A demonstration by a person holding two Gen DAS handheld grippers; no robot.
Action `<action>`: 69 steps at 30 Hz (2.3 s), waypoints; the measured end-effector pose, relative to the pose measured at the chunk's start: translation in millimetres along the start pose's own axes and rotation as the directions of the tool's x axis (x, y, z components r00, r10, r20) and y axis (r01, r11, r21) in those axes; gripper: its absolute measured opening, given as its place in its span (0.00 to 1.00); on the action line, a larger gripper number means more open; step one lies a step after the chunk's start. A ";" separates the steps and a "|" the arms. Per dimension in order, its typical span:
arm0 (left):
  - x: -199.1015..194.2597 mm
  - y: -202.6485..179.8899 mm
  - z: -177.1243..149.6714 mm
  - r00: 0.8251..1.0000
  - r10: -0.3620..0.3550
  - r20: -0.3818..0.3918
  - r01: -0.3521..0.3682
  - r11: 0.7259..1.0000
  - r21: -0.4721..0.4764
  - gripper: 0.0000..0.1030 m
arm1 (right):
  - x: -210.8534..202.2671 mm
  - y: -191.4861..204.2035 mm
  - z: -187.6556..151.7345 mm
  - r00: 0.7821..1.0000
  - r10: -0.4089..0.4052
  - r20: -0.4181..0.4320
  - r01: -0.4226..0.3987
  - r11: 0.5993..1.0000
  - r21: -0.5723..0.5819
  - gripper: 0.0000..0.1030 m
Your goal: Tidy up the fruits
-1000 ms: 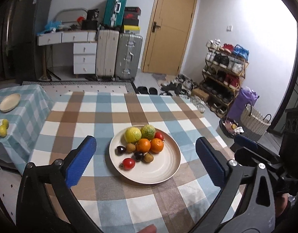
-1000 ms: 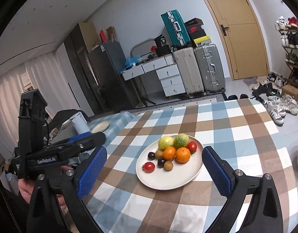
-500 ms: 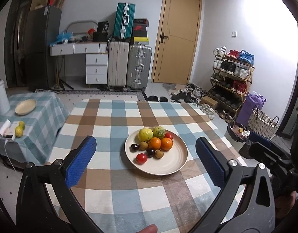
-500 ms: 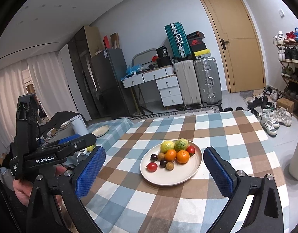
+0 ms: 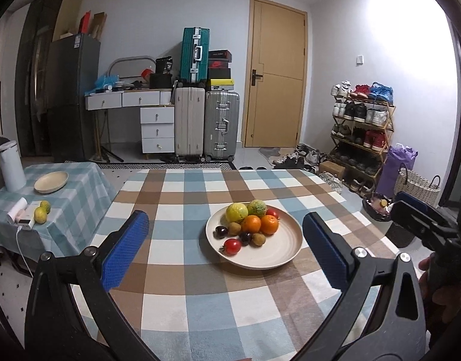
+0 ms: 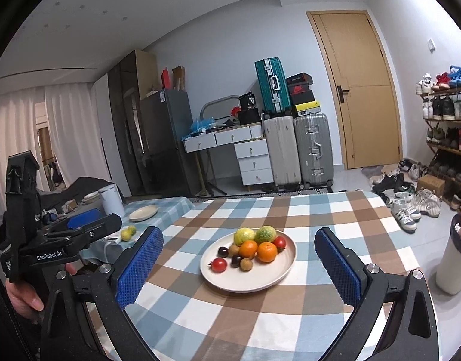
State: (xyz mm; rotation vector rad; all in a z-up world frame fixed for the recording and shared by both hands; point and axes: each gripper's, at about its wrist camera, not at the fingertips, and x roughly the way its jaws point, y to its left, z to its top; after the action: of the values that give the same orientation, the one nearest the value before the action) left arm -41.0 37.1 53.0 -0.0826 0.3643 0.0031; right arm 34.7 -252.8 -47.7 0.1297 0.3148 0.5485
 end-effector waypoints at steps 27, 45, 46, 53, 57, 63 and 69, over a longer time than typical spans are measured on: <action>97.3 26.8 -74.7 1.000 0.028 0.007 -0.028 1.000 0.013 0.99 | 42.5 -26.9 -58.2 0.998 -0.062 -0.007 0.062 0.998 -0.032 1.00; 102.3 19.5 -79.9 0.999 0.041 0.004 -0.041 0.998 0.040 0.99 | 57.2 -22.0 -60.2 0.994 -0.078 -0.081 0.072 0.995 -0.073 1.00; 100.4 19.6 -79.9 0.999 0.042 0.009 -0.042 0.998 0.040 0.99 | 57.6 -21.4 -60.2 0.993 -0.079 -0.083 0.073 0.994 -0.076 1.00; 94.6 20.6 -80.1 0.999 0.033 0.026 -0.034 0.998 0.044 0.99 | 60.1 -21.4 -60.0 0.994 -0.078 -0.079 0.072 0.994 -0.077 1.00; 93.9 20.6 -80.1 0.999 0.030 0.027 -0.031 0.999 0.042 0.99 | 58.9 -21.2 -60.3 0.994 -0.078 -0.078 0.072 0.994 -0.078 1.00; 93.0 20.0 -80.1 0.999 0.027 0.032 -0.029 0.999 0.046 0.99 | 58.9 -21.2 -60.3 0.994 -0.078 -0.079 0.072 0.994 -0.077 1.00; 92.1 19.9 -79.6 0.999 0.034 0.032 -0.035 0.998 0.043 0.99 | 59.0 -21.2 -60.4 0.994 -0.079 -0.079 0.073 0.994 -0.077 1.00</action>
State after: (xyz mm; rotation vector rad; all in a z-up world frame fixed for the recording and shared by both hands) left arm 16.4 49.3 -55.5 -0.0334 0.3348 0.0308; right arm 72.9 -237.2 -124.3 0.0235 0.3772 0.4904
